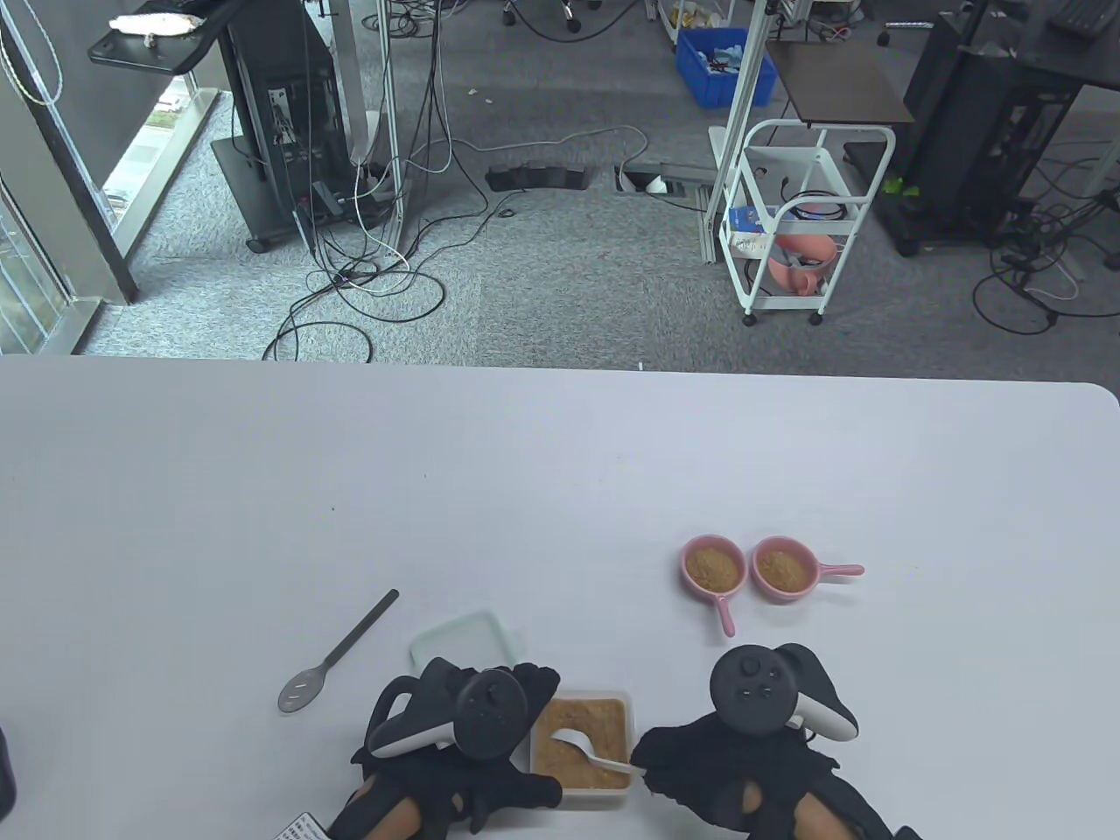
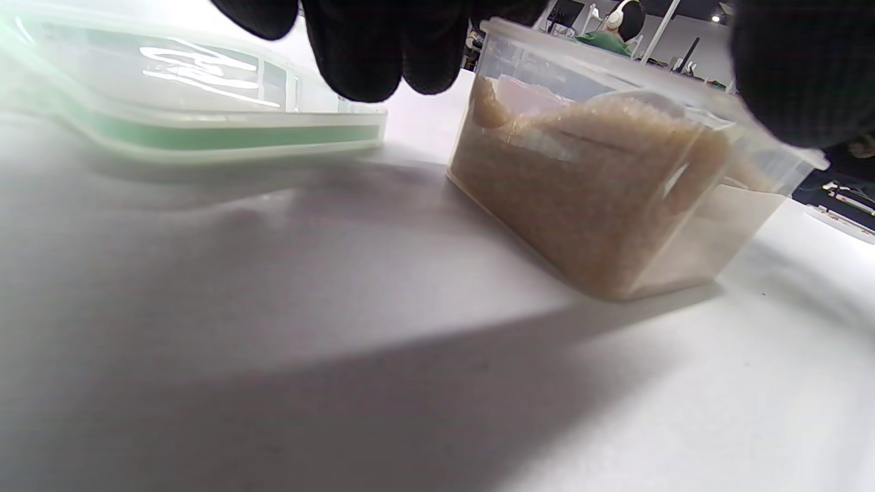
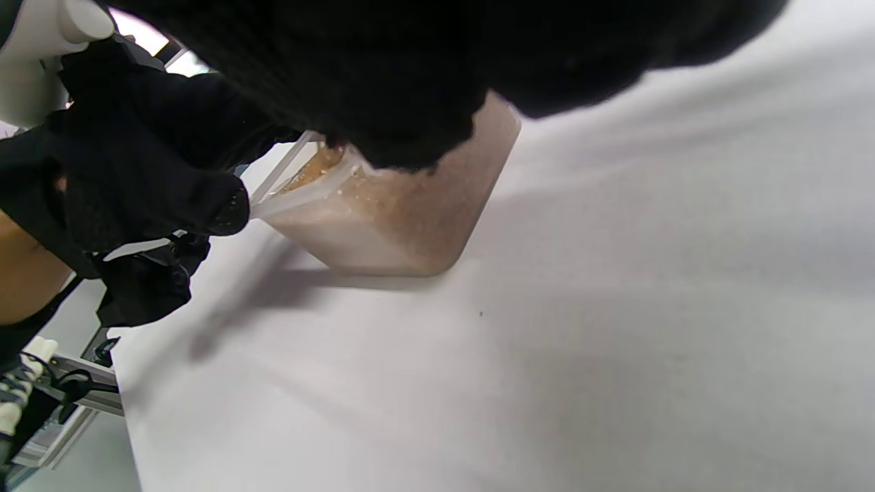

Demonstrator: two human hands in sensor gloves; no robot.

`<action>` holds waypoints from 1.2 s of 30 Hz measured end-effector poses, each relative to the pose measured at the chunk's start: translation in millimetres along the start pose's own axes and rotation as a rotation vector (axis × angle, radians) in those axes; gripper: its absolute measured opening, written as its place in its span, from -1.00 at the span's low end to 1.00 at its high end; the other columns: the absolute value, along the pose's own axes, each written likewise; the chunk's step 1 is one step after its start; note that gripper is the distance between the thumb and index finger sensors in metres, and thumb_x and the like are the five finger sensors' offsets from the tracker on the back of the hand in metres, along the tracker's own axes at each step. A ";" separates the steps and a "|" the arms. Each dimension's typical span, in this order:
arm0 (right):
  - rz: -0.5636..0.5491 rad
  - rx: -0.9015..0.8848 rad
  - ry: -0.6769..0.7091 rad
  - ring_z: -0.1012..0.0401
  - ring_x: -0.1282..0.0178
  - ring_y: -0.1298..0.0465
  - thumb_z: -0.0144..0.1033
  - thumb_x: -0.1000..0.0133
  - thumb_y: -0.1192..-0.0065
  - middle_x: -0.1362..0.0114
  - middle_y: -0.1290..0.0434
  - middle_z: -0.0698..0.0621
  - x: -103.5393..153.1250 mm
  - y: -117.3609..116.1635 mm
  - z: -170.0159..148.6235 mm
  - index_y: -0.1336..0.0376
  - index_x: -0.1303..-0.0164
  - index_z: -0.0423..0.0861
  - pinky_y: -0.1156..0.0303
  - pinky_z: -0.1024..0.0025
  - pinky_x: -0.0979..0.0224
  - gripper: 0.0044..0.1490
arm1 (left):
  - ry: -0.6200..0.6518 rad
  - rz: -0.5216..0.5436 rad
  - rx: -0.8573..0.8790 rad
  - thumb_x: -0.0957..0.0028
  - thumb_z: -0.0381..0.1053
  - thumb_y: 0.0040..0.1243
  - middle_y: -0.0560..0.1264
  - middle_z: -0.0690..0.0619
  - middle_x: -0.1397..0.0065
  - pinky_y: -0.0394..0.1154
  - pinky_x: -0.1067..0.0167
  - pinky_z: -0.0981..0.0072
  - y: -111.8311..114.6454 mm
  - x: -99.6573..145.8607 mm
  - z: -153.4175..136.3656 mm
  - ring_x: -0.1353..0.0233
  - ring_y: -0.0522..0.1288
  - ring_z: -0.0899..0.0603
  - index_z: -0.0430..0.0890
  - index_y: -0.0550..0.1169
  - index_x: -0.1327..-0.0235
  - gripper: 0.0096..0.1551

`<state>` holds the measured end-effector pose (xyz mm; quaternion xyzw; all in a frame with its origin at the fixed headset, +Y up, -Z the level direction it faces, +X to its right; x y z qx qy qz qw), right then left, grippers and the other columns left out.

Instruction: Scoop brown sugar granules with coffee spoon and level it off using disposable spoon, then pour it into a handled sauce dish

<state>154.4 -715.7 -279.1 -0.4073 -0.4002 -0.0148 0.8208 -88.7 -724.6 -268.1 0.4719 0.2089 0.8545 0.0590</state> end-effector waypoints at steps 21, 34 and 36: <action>0.178 -0.481 -0.164 0.20 0.64 -0.56 -0.13 -0.14 -0.18 0.35 -0.62 0.14 -7.0 -15.7 -52.6 -0.42 -0.17 -0.22 -0.52 0.06 0.13 -0.45 | 0.001 -0.003 -0.004 0.25 0.69 0.10 0.08 0.05 -0.77 0.11 -0.62 -0.19 1.5 -0.3 0.0 -0.76 0.23 -0.25 0.09 -0.03 -0.70 0.34; 0.178 -0.543 -0.141 0.13 0.52 -0.58 -0.14 -0.15 -0.15 0.27 -0.61 0.11 -6.7 -11.1 -66.4 -0.39 -0.21 -0.19 -0.48 0.00 0.01 -0.46 | 0.003 -0.004 -0.001 0.25 0.69 0.09 0.08 0.06 -0.77 0.12 -0.62 -0.18 2.4 -0.2 -0.6 -0.76 0.23 -0.25 0.10 -0.04 -0.70 0.34; 0.180 -0.542 -0.138 0.13 0.52 -0.58 -0.14 -0.15 -0.15 0.27 -0.61 0.11 -6.9 -11.3 -66.2 -0.39 -0.21 -0.20 -0.48 -0.01 0.01 -0.45 | 0.003 -0.004 -0.001 0.25 0.69 0.09 0.08 0.06 -0.77 0.11 -0.62 -0.18 2.5 -0.2 -0.6 -0.76 0.23 -0.25 0.09 -0.04 -0.70 0.34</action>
Point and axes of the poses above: the tracker on the back of each hand, its own z axis roughly to the thumb side, its own x axis roughly from the fingertips to the wrist, y = z × x, the point moved 2 cm from there along -x, roughly from the wrist to the fingertips
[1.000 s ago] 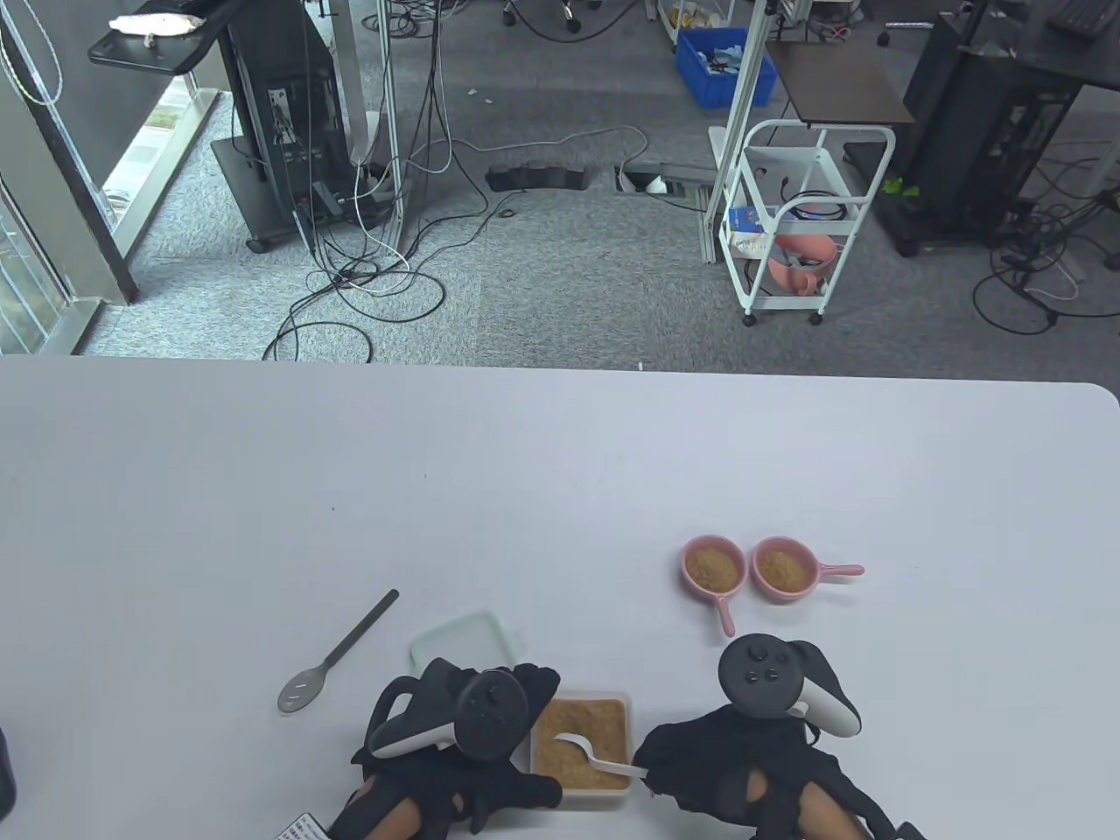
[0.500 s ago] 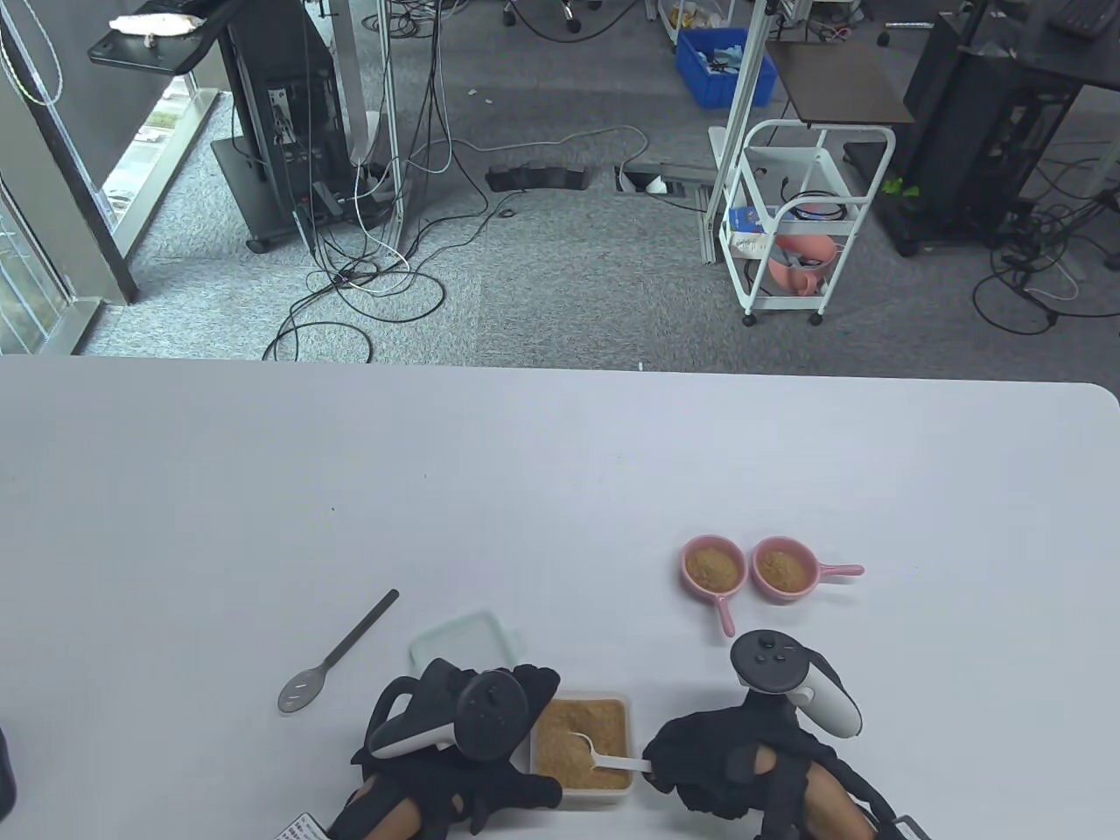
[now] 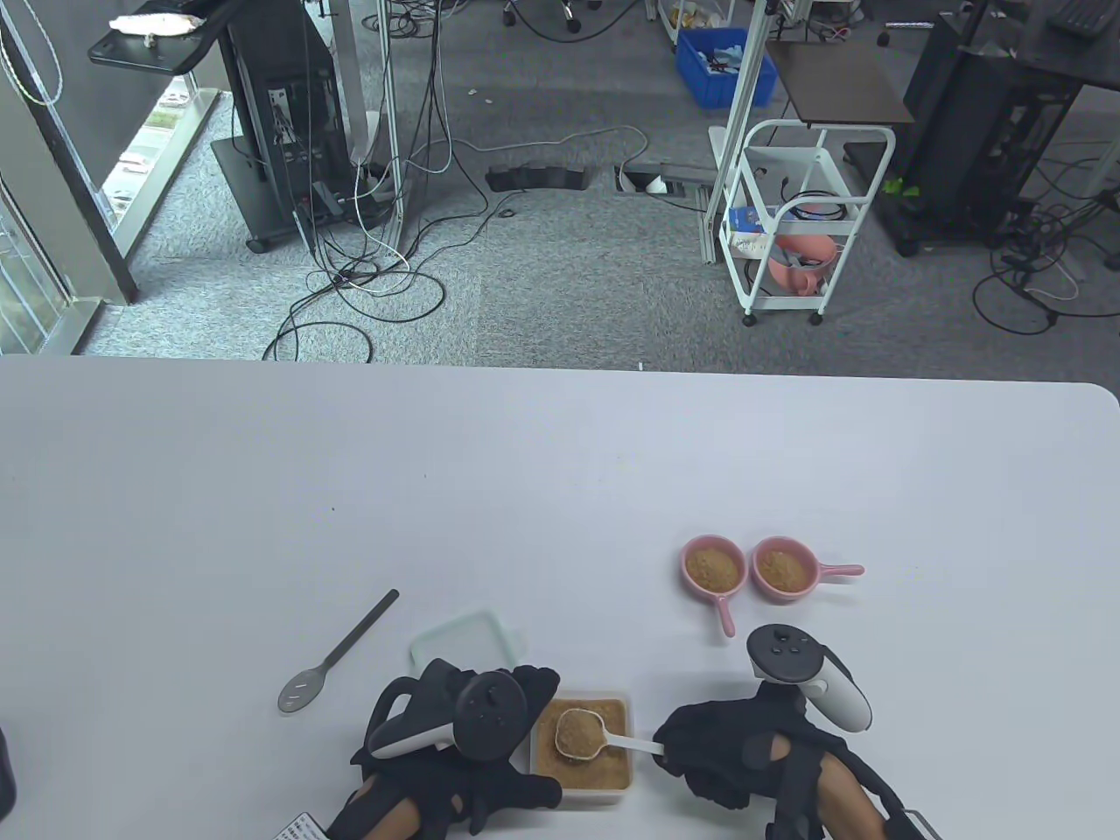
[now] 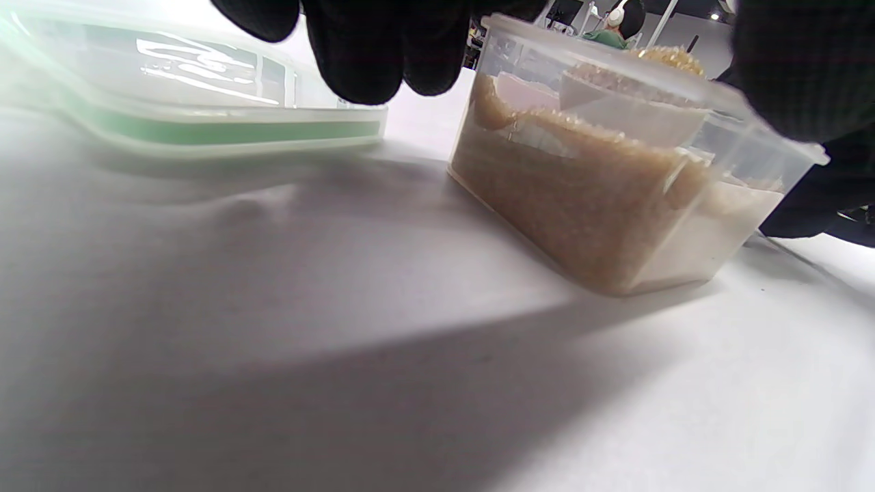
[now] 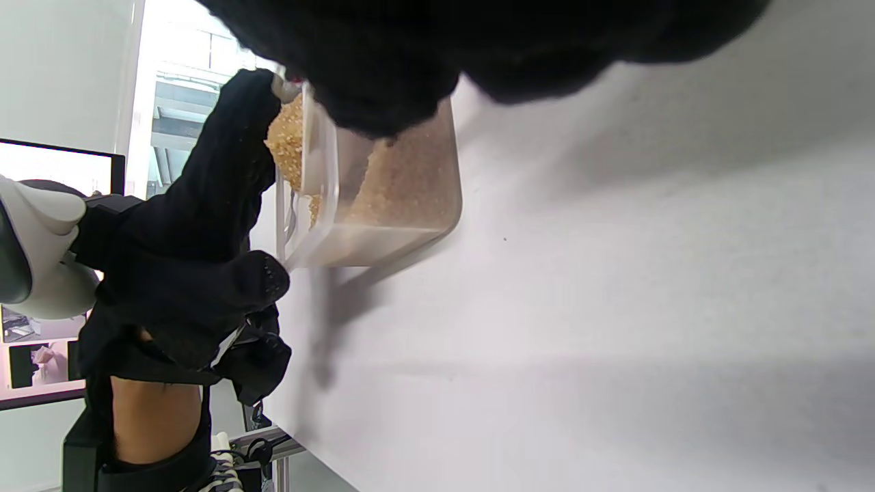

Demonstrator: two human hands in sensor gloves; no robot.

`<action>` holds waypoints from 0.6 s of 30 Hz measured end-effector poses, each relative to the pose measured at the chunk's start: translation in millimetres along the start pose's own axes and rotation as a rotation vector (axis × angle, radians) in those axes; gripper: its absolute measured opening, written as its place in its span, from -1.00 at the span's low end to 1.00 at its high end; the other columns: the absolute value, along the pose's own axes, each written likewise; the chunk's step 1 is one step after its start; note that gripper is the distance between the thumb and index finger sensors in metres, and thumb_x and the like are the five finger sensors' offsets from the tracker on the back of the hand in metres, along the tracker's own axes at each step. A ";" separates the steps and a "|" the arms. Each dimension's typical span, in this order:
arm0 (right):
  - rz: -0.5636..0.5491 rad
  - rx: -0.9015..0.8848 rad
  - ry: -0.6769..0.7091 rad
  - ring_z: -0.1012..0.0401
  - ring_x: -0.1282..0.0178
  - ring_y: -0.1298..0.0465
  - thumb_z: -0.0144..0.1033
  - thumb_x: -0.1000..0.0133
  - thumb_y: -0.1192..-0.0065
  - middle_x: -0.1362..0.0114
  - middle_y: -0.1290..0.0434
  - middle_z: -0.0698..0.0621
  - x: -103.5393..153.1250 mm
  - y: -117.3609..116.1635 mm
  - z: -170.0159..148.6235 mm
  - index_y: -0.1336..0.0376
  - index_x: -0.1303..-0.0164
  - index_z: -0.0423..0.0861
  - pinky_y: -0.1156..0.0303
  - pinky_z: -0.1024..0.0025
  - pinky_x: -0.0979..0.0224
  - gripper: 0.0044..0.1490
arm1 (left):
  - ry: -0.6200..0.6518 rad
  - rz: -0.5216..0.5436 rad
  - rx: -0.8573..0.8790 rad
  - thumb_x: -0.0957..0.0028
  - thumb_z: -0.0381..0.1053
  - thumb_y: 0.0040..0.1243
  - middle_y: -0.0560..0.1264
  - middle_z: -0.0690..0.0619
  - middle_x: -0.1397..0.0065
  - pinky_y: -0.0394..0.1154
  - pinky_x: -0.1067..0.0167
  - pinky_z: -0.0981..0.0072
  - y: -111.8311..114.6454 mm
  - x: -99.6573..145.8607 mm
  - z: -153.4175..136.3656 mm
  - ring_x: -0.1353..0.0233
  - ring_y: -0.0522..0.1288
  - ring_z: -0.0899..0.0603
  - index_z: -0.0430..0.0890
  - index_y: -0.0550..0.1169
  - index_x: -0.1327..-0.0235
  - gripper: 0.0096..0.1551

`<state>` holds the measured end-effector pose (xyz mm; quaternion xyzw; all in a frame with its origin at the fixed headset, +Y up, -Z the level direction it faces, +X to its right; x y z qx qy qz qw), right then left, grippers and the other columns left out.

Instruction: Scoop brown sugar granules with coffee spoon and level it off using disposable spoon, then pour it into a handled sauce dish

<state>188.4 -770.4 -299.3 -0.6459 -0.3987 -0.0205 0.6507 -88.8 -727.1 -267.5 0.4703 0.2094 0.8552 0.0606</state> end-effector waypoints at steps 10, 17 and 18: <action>0.012 -0.004 0.013 0.14 0.51 -0.58 -0.15 -0.16 -0.14 0.26 -0.60 0.11 0.2 -0.1 0.6 -0.38 -0.21 -0.20 -0.47 -0.01 0.01 -0.45 | 0.003 -0.002 0.010 0.25 0.70 0.08 0.07 0.06 -0.77 0.11 -0.62 -0.18 1.0 0.0 -0.7 -0.76 0.22 -0.25 0.10 -0.05 -0.70 0.34; 0.002 -0.016 0.027 0.14 0.51 -0.58 -0.15 -0.16 -0.14 0.26 -0.60 0.11 1.4 1.7 1.3 -0.38 -0.22 -0.20 -0.47 -0.01 0.01 -0.45 | 0.006 -0.004 0.018 0.25 0.70 0.08 0.06 0.06 -0.77 0.10 -0.63 -0.19 1.5 0.0 -1.2 -0.76 0.21 -0.25 0.11 -0.07 -0.69 0.34; 0.002 -0.016 0.029 0.13 0.51 -0.58 -0.14 -0.16 -0.14 0.26 -0.60 0.11 1.5 1.8 1.6 -0.38 -0.22 -0.19 -0.47 -0.01 0.01 -0.45 | 0.006 -0.003 0.018 0.25 0.70 0.08 0.06 0.07 -0.78 0.10 -0.63 -0.19 1.4 0.0 -1.3 -0.77 0.20 -0.25 0.11 -0.07 -0.69 0.34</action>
Point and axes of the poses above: the tracker on the back of each hand, its own z axis roughly to the thumb side, its own x axis roughly from the fingertips to the wrist, y = z × x, the point moved 2 cm from there along -x, roughly from the wrist to the fingertips
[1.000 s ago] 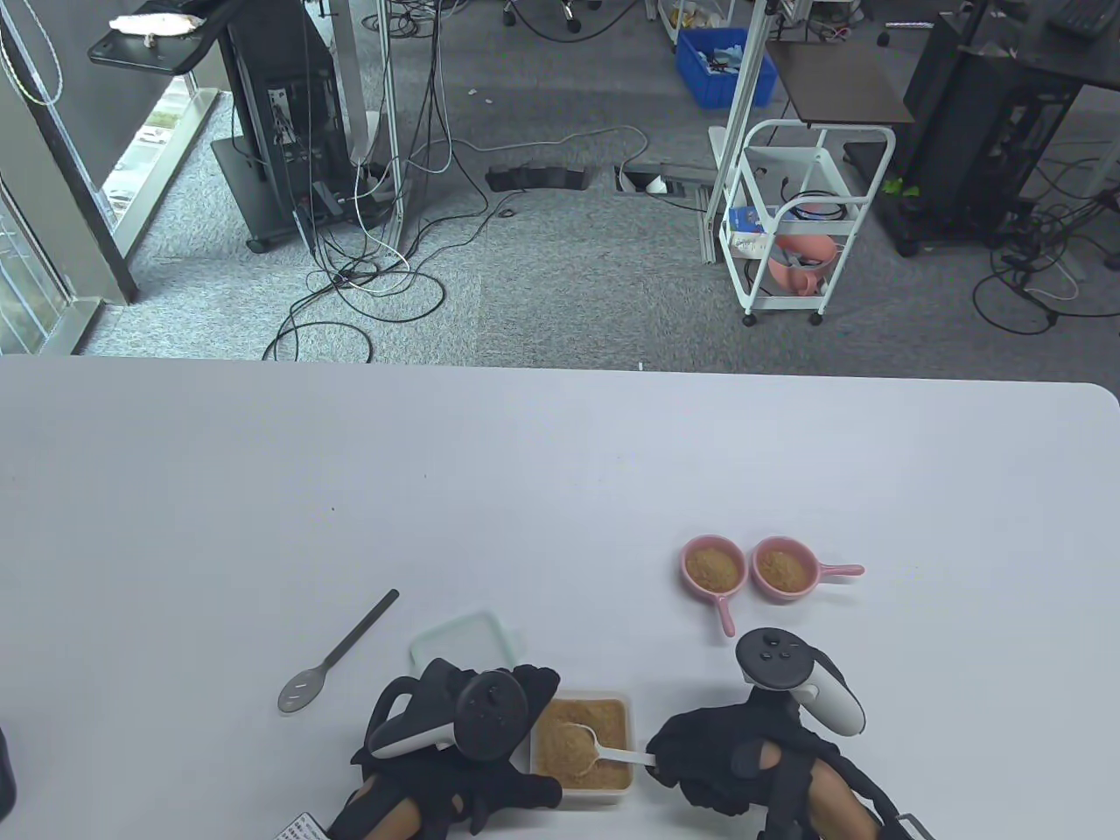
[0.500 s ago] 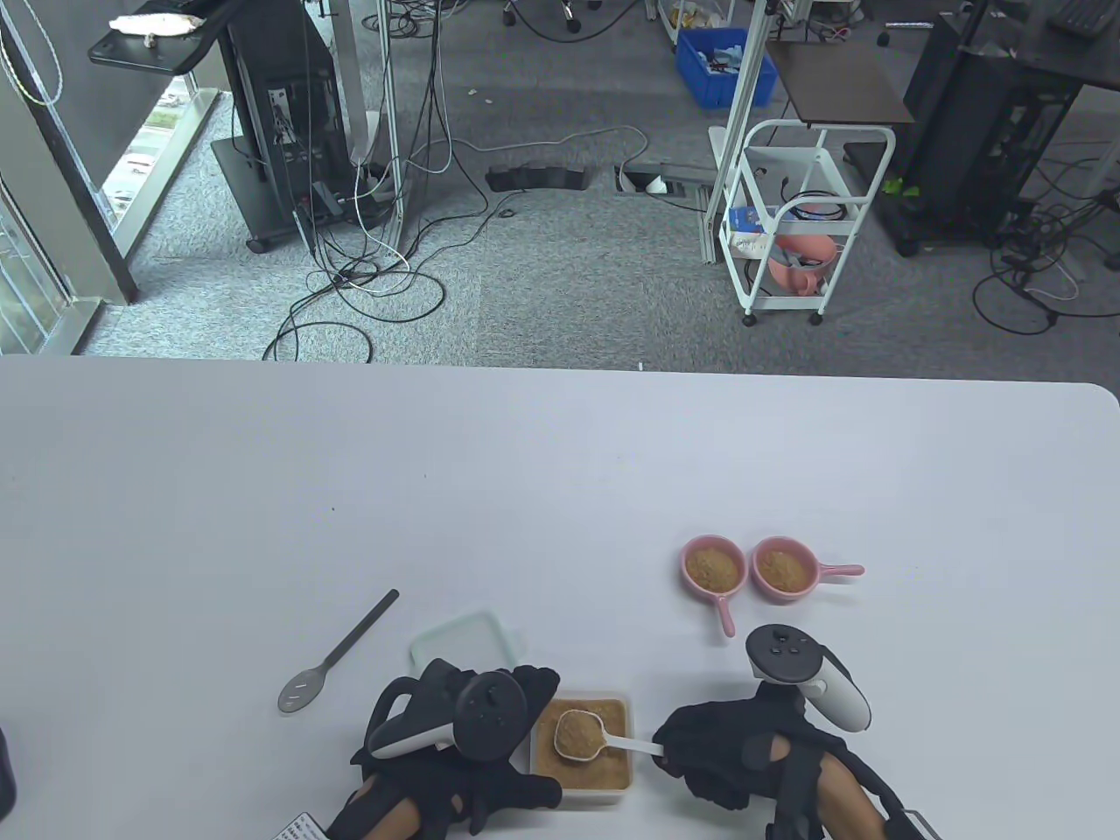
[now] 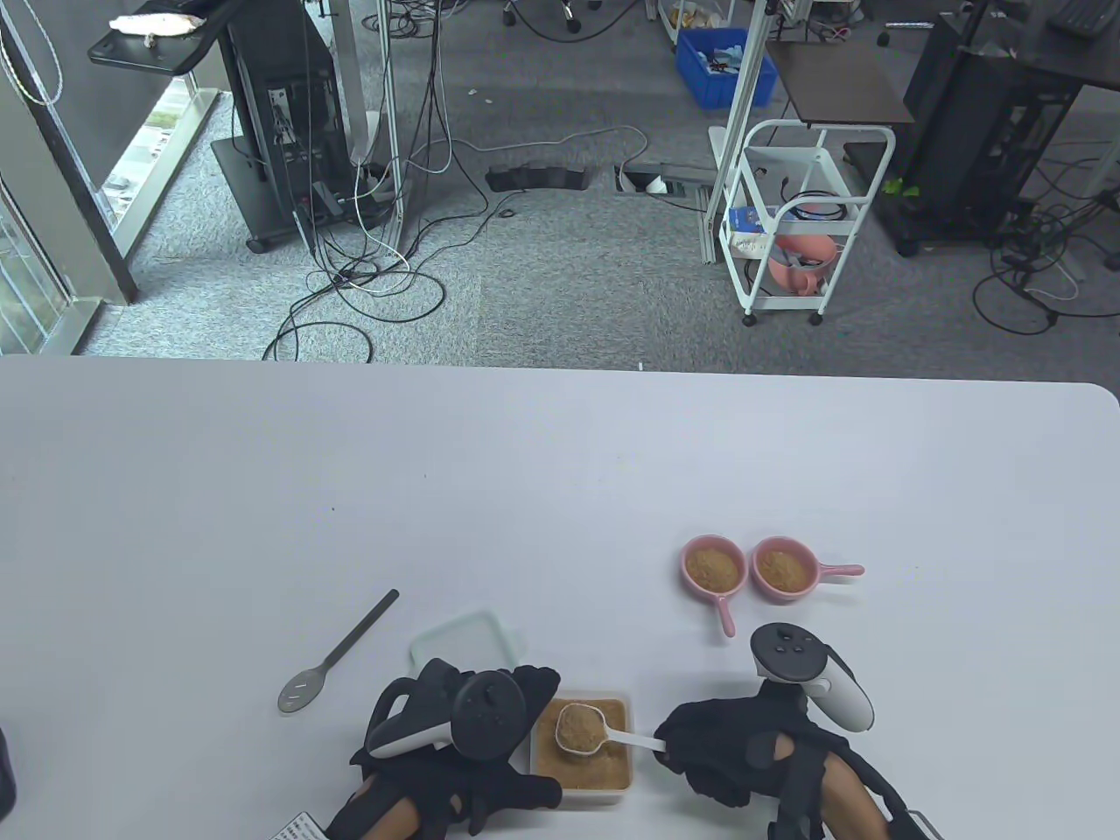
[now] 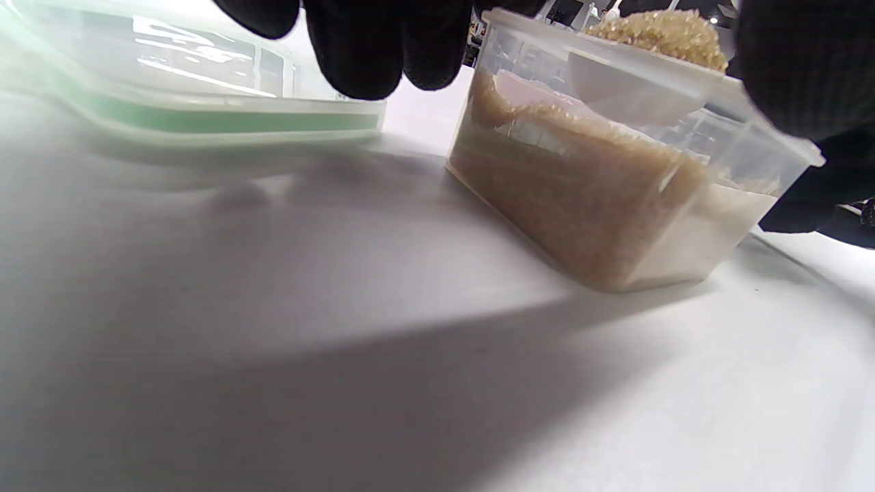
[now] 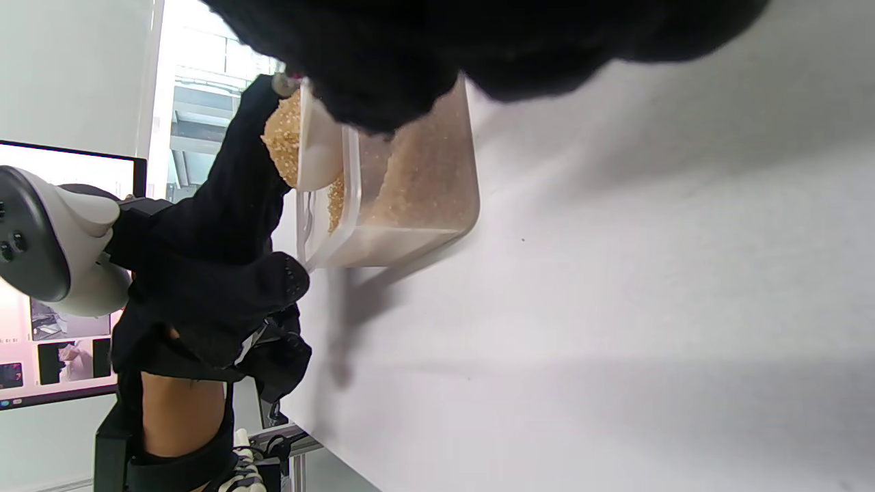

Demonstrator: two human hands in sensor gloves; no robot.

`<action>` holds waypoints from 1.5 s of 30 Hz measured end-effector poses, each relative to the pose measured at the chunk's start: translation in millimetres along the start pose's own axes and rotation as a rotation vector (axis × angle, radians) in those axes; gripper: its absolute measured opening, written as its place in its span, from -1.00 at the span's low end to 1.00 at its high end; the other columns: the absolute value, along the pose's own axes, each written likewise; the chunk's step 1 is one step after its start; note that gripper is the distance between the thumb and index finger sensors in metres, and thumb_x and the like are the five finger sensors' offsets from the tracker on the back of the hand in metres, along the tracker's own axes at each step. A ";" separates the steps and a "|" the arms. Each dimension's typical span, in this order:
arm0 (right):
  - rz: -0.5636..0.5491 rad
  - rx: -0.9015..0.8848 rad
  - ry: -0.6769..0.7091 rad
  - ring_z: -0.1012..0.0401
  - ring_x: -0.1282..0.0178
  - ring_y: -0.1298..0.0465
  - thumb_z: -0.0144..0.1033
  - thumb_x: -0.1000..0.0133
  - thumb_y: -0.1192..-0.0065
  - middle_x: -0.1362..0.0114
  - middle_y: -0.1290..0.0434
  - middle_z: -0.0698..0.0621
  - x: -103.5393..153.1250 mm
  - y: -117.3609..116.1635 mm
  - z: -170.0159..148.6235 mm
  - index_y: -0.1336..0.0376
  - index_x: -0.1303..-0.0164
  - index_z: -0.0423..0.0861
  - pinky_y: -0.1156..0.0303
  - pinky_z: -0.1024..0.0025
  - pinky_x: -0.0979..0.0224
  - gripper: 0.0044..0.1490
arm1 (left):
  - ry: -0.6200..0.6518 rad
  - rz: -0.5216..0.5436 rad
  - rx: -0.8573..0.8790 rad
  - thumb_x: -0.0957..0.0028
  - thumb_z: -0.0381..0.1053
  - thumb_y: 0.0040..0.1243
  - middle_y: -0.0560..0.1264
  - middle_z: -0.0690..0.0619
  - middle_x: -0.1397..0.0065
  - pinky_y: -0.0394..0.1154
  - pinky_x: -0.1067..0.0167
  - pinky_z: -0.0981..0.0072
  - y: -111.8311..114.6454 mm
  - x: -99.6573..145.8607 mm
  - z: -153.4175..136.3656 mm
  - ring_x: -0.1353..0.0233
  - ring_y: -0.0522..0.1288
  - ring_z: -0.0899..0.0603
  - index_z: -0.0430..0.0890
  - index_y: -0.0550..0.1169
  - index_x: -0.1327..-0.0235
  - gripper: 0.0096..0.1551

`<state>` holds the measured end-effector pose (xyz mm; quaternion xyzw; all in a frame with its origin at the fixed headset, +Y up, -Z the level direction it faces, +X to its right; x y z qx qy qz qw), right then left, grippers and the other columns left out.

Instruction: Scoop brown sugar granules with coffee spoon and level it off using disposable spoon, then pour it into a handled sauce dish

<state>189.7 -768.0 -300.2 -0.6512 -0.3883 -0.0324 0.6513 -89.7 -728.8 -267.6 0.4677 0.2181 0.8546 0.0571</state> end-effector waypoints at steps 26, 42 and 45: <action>-0.025 0.008 0.027 0.12 0.50 -0.58 -0.14 -0.16 -0.15 0.24 -0.60 0.09 2.8 4.3 1.6 -0.38 -0.23 -0.19 -0.47 -0.02 -0.01 -0.45 | -0.641 0.540 -0.051 0.12 0.48 0.25 0.39 0.22 -0.62 0.24 -0.60 -0.13 -90.6 82.6 -122.5 -0.64 0.44 -0.15 0.26 0.39 -0.54 -0.11; -0.029 0.020 0.025 0.12 0.50 -0.58 -0.14 -0.16 -0.15 0.24 -0.61 0.09 3.3 4.1 1.3 -0.38 -0.23 -0.19 -0.47 -0.02 -0.01 -0.45 | -0.889 0.251 -0.127 0.14 0.44 0.34 0.54 0.27 -0.41 0.30 -0.57 -0.13 -56.8 63.1 -171.4 -0.51 0.56 -0.09 0.26 0.64 -0.23 -0.35; -0.029 0.021 0.023 0.12 0.50 -0.58 -0.14 -0.16 -0.15 0.24 -0.61 0.09 3.4 3.8 1.3 -0.38 -0.23 -0.19 -0.47 -0.02 -0.01 -0.45 | -0.900 0.220 -0.136 0.13 0.44 0.34 0.54 0.26 -0.41 0.30 -0.56 -0.13 -52.2 59.1 -172.9 -0.50 0.56 -0.10 0.25 0.65 -0.22 -0.36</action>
Point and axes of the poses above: the tracker on the back of each hand, its own z axis roughly to the thumb side, its own x axis roughly from the fingertips to the wrist, y = z × x, the point moved 2 cm from there along -x, roughly from the wrist to the fingertips
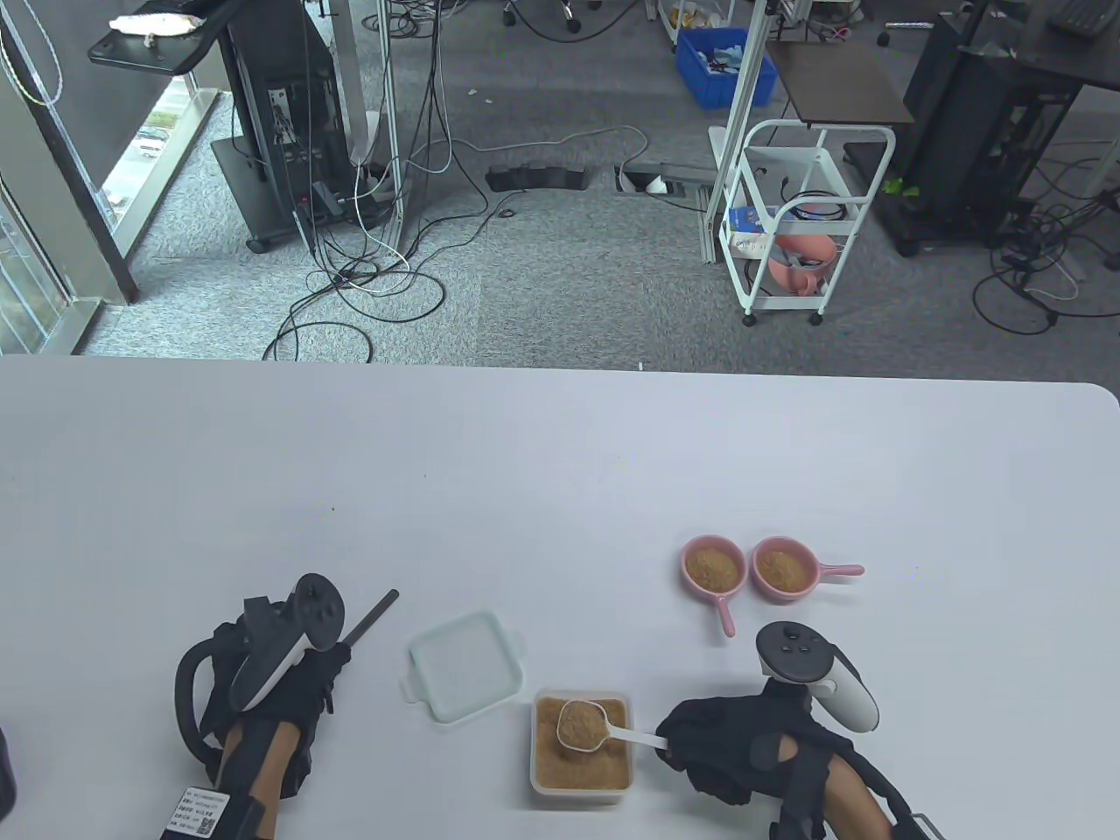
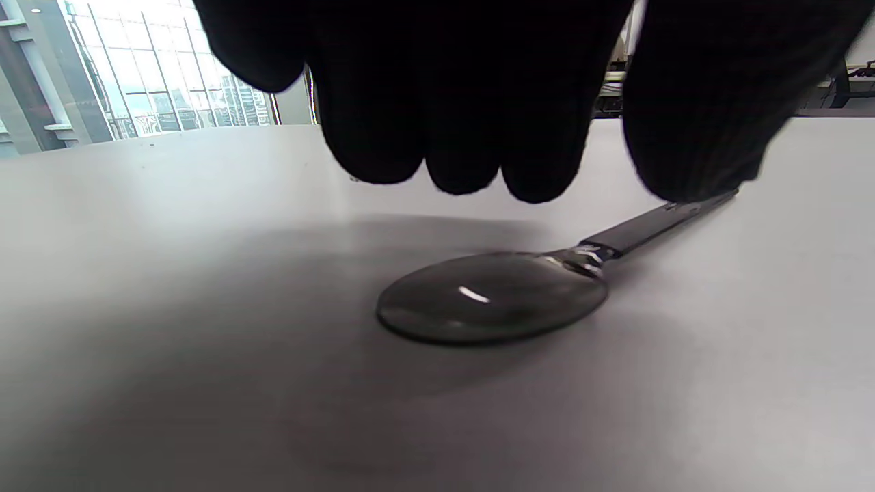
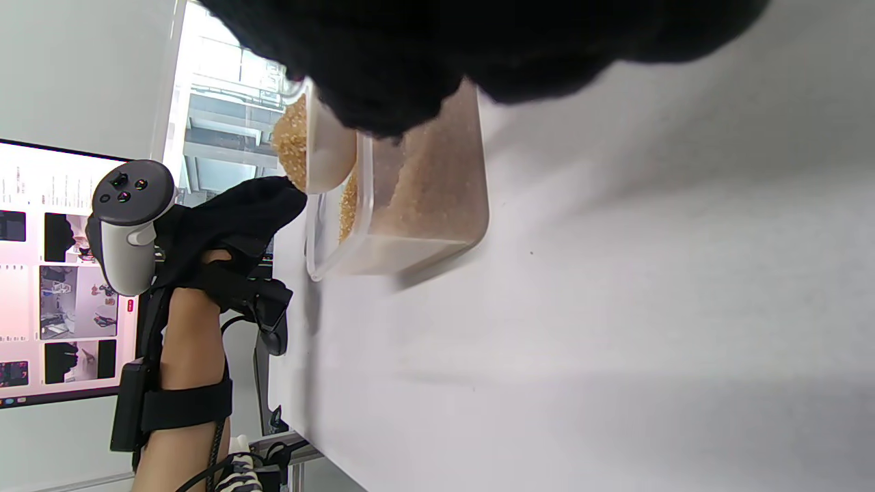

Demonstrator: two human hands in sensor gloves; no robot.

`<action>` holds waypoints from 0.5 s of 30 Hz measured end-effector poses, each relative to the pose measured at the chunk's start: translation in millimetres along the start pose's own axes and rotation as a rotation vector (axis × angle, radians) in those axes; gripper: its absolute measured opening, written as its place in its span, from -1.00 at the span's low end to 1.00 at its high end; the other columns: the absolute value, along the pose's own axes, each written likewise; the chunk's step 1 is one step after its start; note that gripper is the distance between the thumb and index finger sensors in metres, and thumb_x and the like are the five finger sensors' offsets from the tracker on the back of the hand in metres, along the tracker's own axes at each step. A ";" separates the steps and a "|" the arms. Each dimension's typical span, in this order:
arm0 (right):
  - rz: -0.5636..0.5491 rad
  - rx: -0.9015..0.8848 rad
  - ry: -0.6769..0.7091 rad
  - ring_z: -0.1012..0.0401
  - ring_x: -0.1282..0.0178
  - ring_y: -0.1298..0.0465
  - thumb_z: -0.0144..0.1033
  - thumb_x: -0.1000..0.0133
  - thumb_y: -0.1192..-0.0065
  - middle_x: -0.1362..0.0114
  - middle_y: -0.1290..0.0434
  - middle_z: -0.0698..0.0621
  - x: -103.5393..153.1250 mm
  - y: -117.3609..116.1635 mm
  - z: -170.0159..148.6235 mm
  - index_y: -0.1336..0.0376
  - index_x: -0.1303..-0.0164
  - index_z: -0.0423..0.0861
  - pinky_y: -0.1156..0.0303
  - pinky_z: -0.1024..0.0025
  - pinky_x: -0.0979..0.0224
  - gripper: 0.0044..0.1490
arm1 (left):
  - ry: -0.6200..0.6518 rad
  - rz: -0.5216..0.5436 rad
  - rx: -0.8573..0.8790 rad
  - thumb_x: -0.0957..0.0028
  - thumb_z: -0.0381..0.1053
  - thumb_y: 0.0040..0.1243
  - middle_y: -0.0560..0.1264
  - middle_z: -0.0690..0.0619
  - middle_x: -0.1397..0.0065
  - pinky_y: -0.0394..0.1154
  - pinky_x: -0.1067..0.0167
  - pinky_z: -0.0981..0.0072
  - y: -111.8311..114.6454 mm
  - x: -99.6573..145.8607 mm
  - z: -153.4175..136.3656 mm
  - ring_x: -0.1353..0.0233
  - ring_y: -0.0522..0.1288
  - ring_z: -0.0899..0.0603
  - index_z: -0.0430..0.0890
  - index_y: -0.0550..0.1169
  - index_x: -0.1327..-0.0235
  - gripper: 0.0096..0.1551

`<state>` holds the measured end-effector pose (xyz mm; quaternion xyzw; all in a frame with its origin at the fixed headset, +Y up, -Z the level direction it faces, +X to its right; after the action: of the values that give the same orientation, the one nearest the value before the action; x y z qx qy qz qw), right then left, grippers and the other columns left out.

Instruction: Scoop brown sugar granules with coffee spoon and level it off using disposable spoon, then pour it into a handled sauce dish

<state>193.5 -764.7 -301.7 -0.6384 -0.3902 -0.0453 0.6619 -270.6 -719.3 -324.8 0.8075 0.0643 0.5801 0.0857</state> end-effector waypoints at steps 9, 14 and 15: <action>-0.001 0.008 -0.009 0.12 0.50 -0.58 -0.14 -0.16 -0.15 0.24 -0.61 0.09 -0.1 -0.5 0.1 -0.38 -0.23 -0.20 -0.47 -0.02 -0.01 -0.45 | -0.009 -0.028 -0.041 0.14 0.46 0.33 0.54 0.27 -0.42 0.30 -0.57 -0.13 6.8 -2.7 3.5 -0.51 0.55 -0.10 0.26 0.69 -0.15 -0.39; -0.003 0.011 -0.012 0.12 0.50 -0.58 -0.14 -0.16 -0.15 0.24 -0.61 0.09 0.0 -0.8 0.4 -0.38 -0.23 -0.19 -0.47 -0.02 -0.01 -0.45 | -0.013 -0.036 -0.053 0.14 0.45 0.34 0.54 0.26 -0.41 0.30 -0.57 -0.13 9.4 -3.4 4.5 -0.51 0.55 -0.10 0.26 0.69 -0.15 -0.40; -0.004 0.013 -0.012 0.12 0.50 -0.58 -0.14 -0.16 -0.15 0.24 -0.61 0.09 0.0 -0.8 0.5 -0.38 -0.23 -0.20 -0.47 -0.02 -0.01 -0.45 | -0.014 -0.037 -0.052 0.13 0.45 0.34 0.54 0.26 -0.41 0.29 -0.56 -0.14 9.3 -3.1 4.6 -0.51 0.55 -0.10 0.25 0.69 -0.15 -0.40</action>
<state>192.9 -764.4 -301.0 -0.6336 -0.3959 -0.0401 0.6635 -267.2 -729.3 -327.2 0.8076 0.0637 0.5744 0.1177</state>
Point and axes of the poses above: the tracker on the back of each hand, its own z axis roughly to the thumb side, its own x axis roughly from the fingertips to the wrist, y = z × x, the point moved 2 cm from there along -x, roughly from the wrist to the fingertips
